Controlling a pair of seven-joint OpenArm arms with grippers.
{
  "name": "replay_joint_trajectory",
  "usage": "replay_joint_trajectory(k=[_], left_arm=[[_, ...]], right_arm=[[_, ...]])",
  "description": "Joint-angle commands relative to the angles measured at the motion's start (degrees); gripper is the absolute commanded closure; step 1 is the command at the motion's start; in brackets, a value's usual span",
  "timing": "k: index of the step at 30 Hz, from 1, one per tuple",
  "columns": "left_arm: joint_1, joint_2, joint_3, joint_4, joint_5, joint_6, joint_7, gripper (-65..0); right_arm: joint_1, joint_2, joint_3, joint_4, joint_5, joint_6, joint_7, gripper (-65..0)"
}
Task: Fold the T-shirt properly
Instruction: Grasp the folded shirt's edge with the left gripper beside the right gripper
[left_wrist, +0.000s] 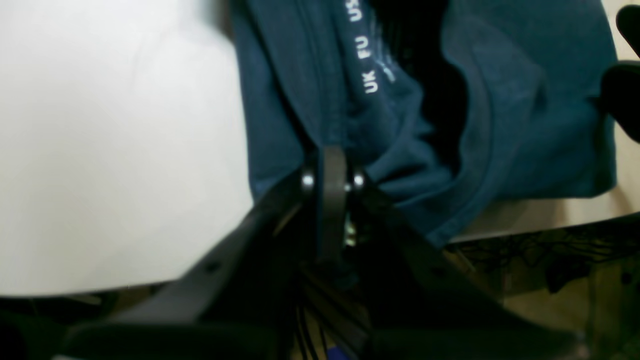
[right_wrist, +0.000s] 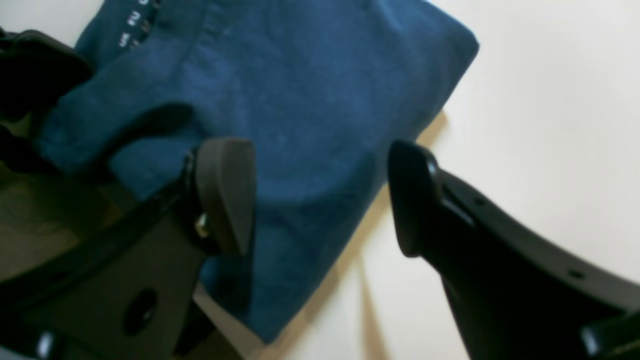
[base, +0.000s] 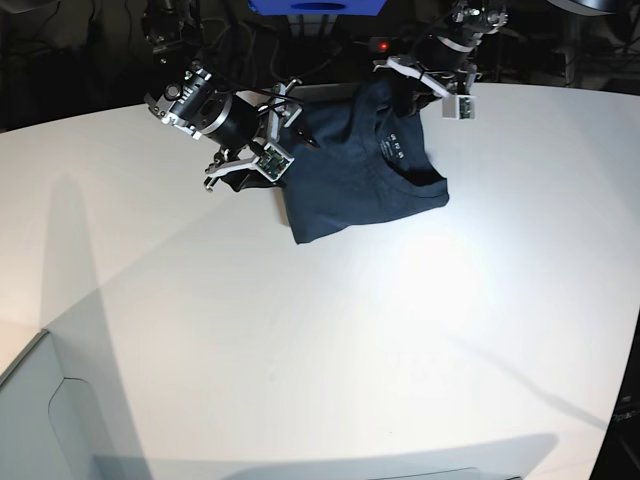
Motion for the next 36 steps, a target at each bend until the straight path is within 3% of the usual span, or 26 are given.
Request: replay_joint_trajectory(k=[1,14,24,28,31,36], left_arm=[[1.43,-0.32,-0.11,2.0,-0.63,-0.52,-0.82,0.0],[2.92,-0.41,-5.83,5.25,-0.54,-0.52,-0.91,0.0],[1.6,-0.41,-5.48,1.82,-0.54,-0.52,-0.3,0.0],[1.16,-0.41,-5.83,1.65,-0.63,-0.52,6.03,-13.5],[1.51,-0.41,-6.0,3.67,-0.63,-0.52,6.82,-23.4],[2.92,0.21,-8.2,9.03,-0.71,-0.52,7.0,-25.2]], right_arm=[[0.19,-0.07,0.0,0.93,0.8,-0.54,1.39,-39.4],[0.55,-0.07,0.0,0.93,0.8,-0.54,1.39,-39.4],[0.55,-0.07,0.0,1.02,0.8,-0.54,1.3,-39.4],[0.55,-0.07,0.0,1.02,0.8,-0.54,1.3,-39.5],[0.46,-0.07,0.0,1.02,0.8,-0.54,1.56,-39.5],[0.37,-0.07,0.0,1.11,0.8,-0.54,1.56,-39.5]])
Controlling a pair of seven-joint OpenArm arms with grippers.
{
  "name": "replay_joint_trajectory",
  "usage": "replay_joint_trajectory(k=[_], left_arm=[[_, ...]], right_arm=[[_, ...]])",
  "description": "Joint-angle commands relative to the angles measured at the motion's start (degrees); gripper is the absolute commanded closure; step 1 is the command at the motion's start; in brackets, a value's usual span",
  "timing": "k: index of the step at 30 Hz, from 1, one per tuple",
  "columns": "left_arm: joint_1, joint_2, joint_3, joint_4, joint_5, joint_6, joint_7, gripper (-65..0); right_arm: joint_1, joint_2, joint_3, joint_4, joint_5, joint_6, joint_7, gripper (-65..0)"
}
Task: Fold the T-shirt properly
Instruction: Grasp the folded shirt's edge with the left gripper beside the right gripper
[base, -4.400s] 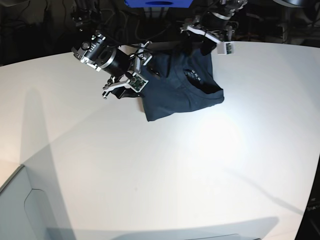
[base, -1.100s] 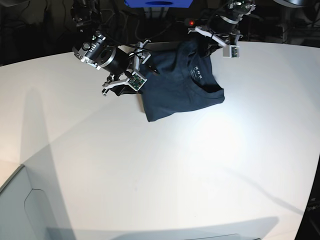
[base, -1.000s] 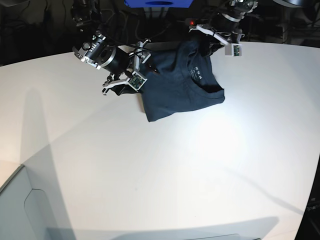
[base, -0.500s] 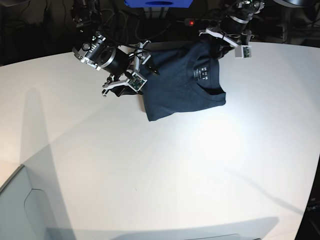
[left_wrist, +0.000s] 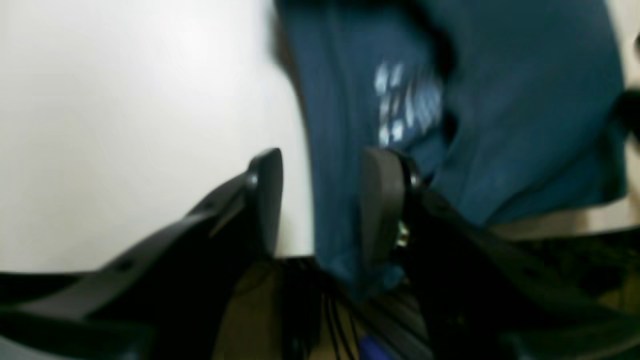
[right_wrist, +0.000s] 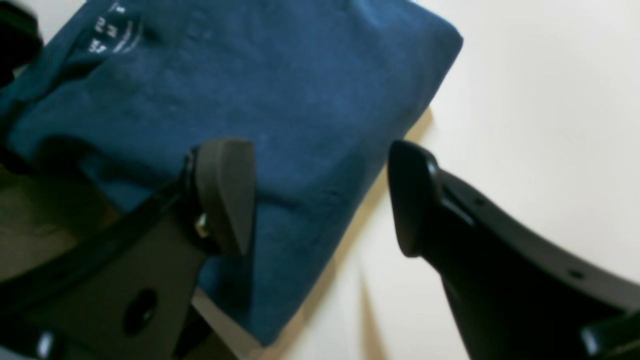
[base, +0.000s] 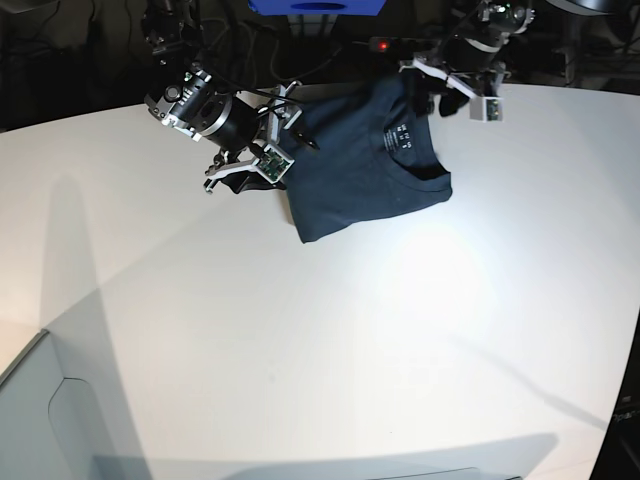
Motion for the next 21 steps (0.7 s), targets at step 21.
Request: replay_joint_trajectory(k=[21], left_arm=[[-9.16,2.1,1.09,-5.98,-7.9,-0.3,-0.08,-26.5]], right_arm=[[-0.09,1.25,0.0,1.09,0.71,-0.54,1.1,-39.4]])
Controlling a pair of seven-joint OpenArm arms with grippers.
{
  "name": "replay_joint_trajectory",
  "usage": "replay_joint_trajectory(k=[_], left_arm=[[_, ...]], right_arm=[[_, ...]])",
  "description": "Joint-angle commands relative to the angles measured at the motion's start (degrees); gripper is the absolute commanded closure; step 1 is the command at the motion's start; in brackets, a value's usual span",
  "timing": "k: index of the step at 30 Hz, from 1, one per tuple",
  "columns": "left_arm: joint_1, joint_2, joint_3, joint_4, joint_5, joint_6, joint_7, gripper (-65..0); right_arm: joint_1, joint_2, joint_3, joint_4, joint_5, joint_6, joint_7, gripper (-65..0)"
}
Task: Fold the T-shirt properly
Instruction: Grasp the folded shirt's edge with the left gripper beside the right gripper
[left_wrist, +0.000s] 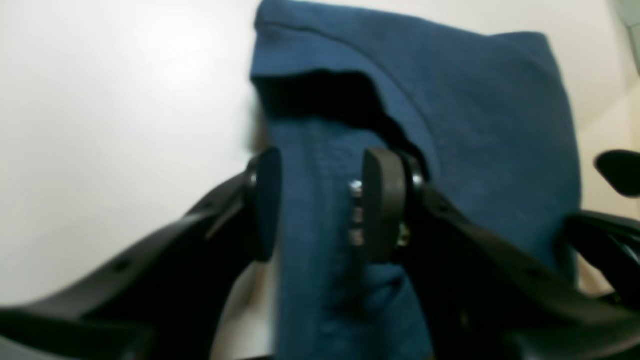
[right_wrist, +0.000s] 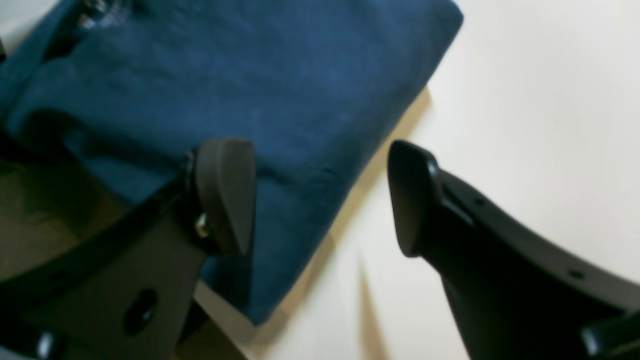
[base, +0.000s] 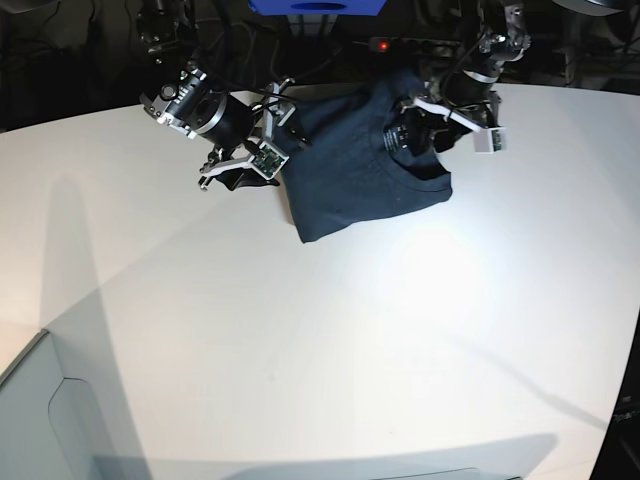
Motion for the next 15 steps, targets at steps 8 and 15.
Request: replay_joint_trajectory(k=[8,15], left_arm=[[0.29,0.11,-0.04,-2.87,-0.98,-0.91,-1.02,-39.1],[-2.0,0.11,0.22,-6.48,-0.98,-0.91,-0.93,-38.8]], right_arm=[[0.26,-0.1,-0.03,1.09,0.91,-0.54,1.21,-39.4],[0.26,-0.1,-0.03,1.09,0.91,-0.54,1.13,-39.4]])
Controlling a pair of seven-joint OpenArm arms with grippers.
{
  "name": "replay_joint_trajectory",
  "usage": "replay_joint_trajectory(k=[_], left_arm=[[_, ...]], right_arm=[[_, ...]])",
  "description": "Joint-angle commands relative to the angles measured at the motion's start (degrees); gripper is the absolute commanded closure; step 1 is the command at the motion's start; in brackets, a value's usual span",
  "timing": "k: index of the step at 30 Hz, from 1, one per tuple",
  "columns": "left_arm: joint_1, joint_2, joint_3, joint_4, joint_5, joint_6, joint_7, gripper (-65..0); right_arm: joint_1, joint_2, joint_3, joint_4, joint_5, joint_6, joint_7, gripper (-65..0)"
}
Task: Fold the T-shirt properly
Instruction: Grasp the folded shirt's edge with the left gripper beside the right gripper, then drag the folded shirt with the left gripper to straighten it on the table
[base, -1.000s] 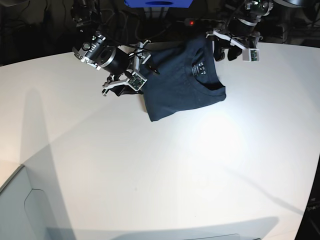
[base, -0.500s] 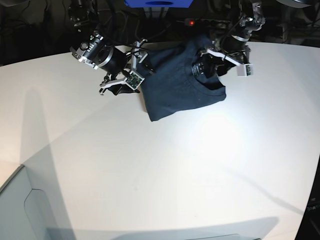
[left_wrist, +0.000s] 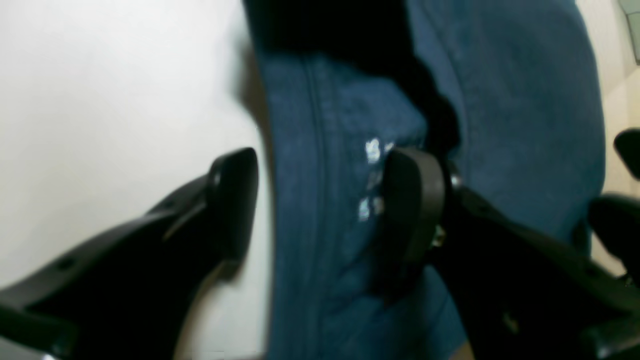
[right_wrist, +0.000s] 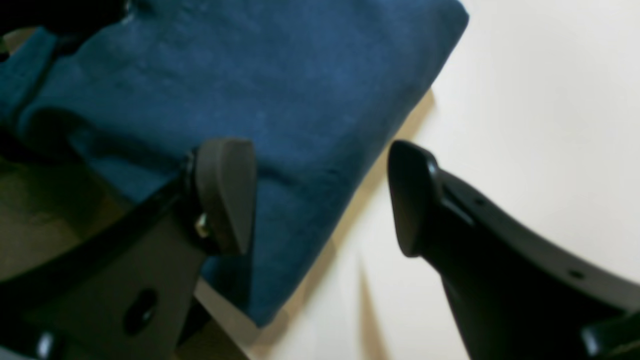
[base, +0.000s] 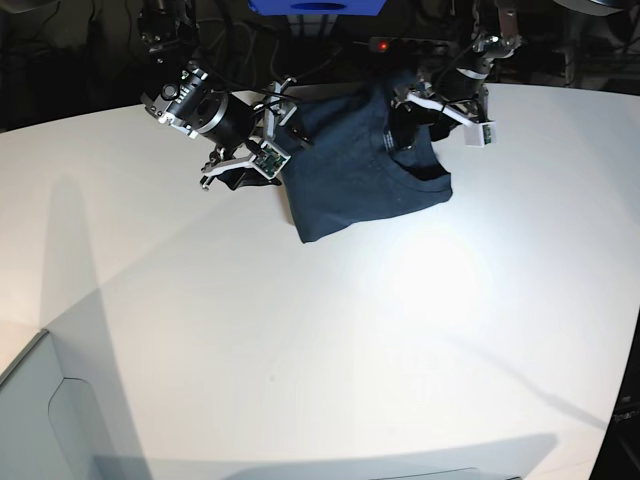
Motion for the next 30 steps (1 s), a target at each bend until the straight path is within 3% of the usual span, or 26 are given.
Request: replay_joint_trajectory(k=[1,4,11,17,21,25,30], left_arm=[[-0.1,-0.15,0.24,0.19,-0.19,-0.04,0.51,-38.8],[-1.16,-0.15,0.24,-0.34,-0.19,-0.13,0.6,-32.7],[-3.79,-0.33,0.24,-0.43,0.43,-0.13,0.69,0.0],[-11.79,-3.58,3.23,-6.41,0.43,-0.04,8.51,0.0],[-18.83,-7.71,11.06,-11.77,0.43,-0.04,9.3,0.0],[-27.71,-12.55,22.93,-15.99,0.43,-0.13,9.39,0.0],[-43.35,-18.26,44.55,-21.79,0.43,-0.21,9.13,0.0]], right_arm=[[0.26,0.0,0.0,1.09,0.91,-0.52,1.17,-39.4],[0.17,0.09,0.0,1.09,0.82,-0.52,1.17,-39.3],[-1.5,-0.08,6.41,4.34,1.0,-0.61,1.7,-39.3],[-2.73,-0.87,13.8,8.12,1.0,-0.61,1.43,-39.3],[-4.14,-0.87,17.75,9.26,1.0,-0.61,1.61,-39.3],[-4.75,-0.96,21.54,9.26,1.0,-0.61,1.61,-39.2],[-5.81,-0.96,25.75,9.26,1.0,-0.61,1.7,-39.2]])
